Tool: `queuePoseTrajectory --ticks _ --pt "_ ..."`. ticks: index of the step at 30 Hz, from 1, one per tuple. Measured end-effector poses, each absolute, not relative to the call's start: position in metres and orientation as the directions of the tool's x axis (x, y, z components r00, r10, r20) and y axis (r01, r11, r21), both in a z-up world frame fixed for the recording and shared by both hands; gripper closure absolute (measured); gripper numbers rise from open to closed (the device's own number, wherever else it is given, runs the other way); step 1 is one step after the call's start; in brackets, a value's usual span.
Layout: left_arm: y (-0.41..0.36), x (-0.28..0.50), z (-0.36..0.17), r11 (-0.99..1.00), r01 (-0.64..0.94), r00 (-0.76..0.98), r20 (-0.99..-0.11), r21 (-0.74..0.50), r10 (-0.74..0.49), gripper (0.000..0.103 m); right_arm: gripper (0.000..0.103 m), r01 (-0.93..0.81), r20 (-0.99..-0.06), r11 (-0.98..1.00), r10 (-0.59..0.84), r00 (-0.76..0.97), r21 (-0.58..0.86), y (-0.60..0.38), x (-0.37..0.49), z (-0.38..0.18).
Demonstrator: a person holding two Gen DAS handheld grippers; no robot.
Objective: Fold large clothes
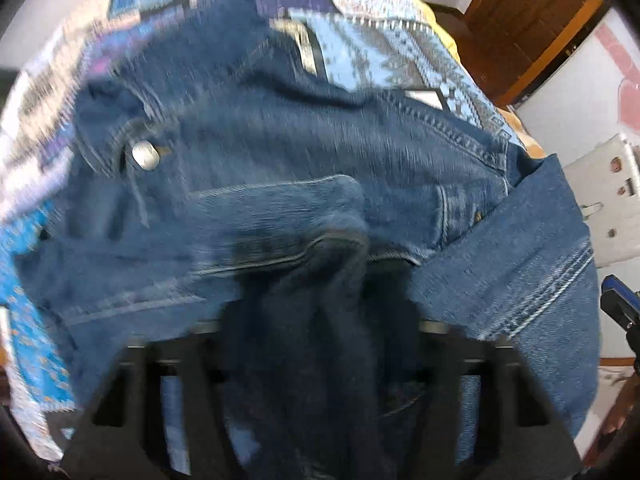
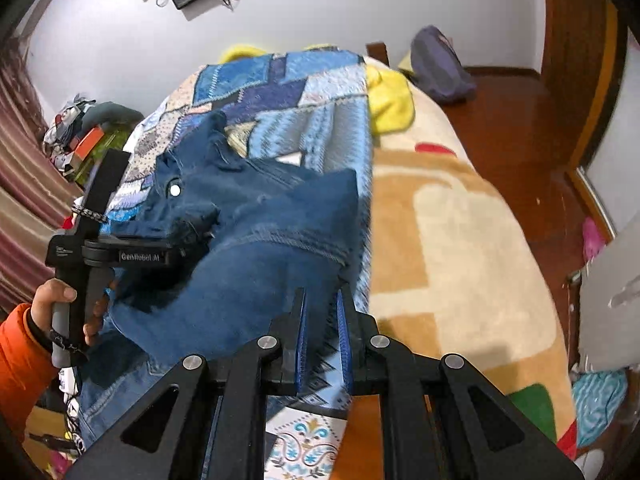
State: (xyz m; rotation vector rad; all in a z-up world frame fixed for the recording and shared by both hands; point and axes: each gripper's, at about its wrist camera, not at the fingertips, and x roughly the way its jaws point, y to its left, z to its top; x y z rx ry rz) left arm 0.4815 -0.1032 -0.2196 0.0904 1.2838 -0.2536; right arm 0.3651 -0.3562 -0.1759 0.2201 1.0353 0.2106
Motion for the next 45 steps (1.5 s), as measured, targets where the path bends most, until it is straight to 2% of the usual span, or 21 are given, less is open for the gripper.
queuePoseTrajectory --ticks 5,13,16,22,27,31,37,42,45 --pt "-0.089 0.475 -0.159 0.957 0.273 0.414 -0.885 -0.101 -0.212 0.089 0.093 -0.076 -0.829 0.961 0.267 0.491 0.264 -0.355 0.368 -0.182" --pt "-0.041 0.463 -0.042 0.961 0.262 0.696 -0.672 -0.088 -0.251 0.089 0.093 -0.105 -0.801 0.960 0.275 0.531 0.260 -0.338 0.383 -0.158" --pt "-0.011 0.464 -0.031 0.967 0.232 0.721 -0.650 -0.103 -0.242 0.090 0.093 -0.128 -0.792 0.960 0.276 0.544 0.247 -0.323 0.390 -0.148" --pt "0.051 0.469 -0.073 0.980 0.146 0.680 -0.706 -0.132 -0.197 0.093 0.093 -0.180 -0.812 0.962 0.270 0.517 0.205 -0.281 0.408 -0.154" --pt "0.108 0.459 -0.137 0.983 0.042 0.606 -0.777 -0.181 -0.169 0.093 0.093 -0.213 -0.889 0.976 0.140 0.436 0.049 -0.243 0.422 -0.200" --pt "0.140 0.447 -0.197 0.966 -0.001 0.515 -0.828 -0.259 -0.222 0.093 0.093 -0.198 -0.892 0.979 0.046 0.449 -0.049 -0.239 0.422 -0.222" --pt "0.152 0.424 -0.260 0.953 -0.026 0.436 -0.861 -0.303 -0.262 0.089 0.093 -0.197 -0.877 0.971 -0.024 0.480 -0.134 -0.241 0.416 -0.224" --pt "0.158 0.413 -0.271 0.939 -0.049 0.445 -0.849 -0.340 -0.284 0.087 0.093 -0.142 -0.880 0.971 -0.107 0.463 -0.193 -0.258 0.411 -0.230" --pt "0.160 0.405 -0.263 0.954 -0.070 0.468 -0.854 -0.292 -0.227 0.088 0.093 -0.087 -0.906 0.983 -0.114 0.407 -0.163 -0.280 0.411 -0.238"
